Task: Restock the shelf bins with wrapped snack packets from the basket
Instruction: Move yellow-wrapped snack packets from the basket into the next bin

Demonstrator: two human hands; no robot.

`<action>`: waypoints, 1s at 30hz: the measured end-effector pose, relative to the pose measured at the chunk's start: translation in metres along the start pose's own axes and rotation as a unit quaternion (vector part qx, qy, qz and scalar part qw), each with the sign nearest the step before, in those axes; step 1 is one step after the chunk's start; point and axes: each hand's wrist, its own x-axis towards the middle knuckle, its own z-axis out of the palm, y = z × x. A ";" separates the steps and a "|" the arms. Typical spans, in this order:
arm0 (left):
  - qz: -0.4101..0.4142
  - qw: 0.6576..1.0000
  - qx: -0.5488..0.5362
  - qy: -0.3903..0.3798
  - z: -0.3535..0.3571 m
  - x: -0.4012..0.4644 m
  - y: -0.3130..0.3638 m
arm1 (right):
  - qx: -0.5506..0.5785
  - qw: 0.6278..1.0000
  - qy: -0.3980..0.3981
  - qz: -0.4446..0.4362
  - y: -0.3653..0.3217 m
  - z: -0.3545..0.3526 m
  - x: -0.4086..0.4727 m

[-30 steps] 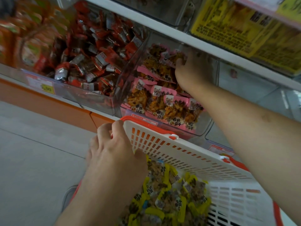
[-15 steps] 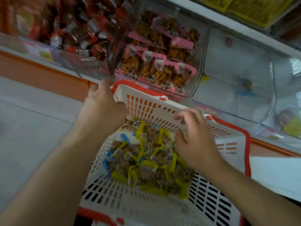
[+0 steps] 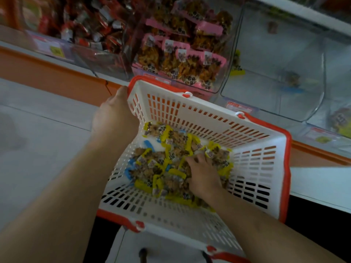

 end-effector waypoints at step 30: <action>-0.138 0.782 -0.455 -0.402 0.010 -0.042 0.103 | 0.456 0.847 0.229 -0.151 0.046 -0.196 -0.105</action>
